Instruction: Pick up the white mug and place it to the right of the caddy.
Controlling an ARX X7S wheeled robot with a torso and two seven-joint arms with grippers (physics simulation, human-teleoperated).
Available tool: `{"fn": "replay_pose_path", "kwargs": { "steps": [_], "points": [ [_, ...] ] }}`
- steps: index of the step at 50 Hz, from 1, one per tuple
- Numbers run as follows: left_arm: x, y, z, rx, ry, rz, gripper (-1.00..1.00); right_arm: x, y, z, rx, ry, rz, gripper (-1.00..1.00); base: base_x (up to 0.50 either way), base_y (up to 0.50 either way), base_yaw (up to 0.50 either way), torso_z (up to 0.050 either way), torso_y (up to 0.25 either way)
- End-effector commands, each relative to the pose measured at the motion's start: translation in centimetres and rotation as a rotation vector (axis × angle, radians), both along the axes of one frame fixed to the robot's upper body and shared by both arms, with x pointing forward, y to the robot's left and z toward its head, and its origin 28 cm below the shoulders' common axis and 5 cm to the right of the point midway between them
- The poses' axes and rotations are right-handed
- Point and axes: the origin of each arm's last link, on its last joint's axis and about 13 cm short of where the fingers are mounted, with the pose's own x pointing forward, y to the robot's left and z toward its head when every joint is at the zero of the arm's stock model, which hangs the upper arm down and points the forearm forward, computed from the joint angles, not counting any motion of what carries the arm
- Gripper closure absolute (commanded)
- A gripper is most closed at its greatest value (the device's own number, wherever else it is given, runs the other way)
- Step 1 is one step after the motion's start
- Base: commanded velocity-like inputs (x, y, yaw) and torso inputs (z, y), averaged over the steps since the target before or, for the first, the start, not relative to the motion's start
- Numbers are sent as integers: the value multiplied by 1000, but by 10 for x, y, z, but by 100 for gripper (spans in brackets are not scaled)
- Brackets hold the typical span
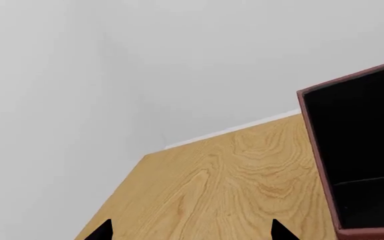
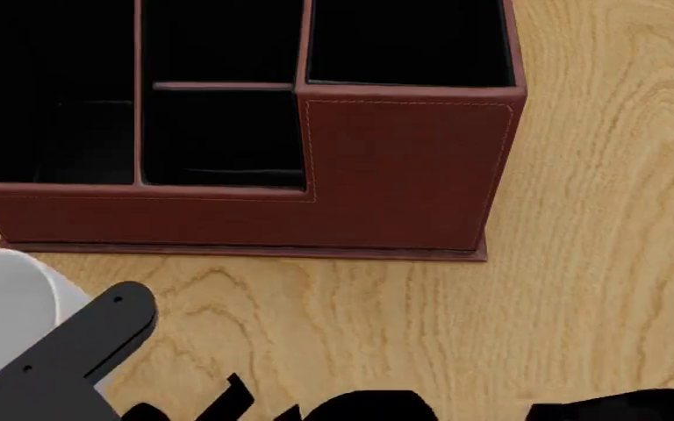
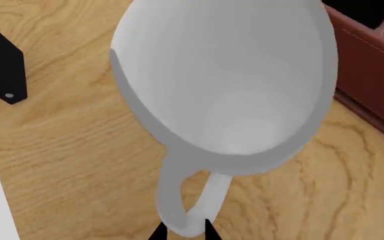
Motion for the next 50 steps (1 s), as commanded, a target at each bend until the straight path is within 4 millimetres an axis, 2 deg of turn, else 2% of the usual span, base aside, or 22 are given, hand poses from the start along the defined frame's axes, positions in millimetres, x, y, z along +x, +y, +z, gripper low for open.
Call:
{"fn": "replay_pose_path", "kwargs": {
  "steps": [1, 22, 50],
  "points": [
    [0, -1, 1, 4, -1, -4, -100, 4, -20, 20, 45, -65, -85, 100, 0, 0, 0, 0, 0],
    [0, -4, 4, 11, -6, -12, -100, 5, -54, 55, 128, -118, -230, 100, 0, 0, 0, 0, 0],
    [2, -7, 7, 14, -10, -23, -100, 11, -87, 77, 178, -178, -389, 100, 0, 0, 0, 0, 1]
  ]
}}
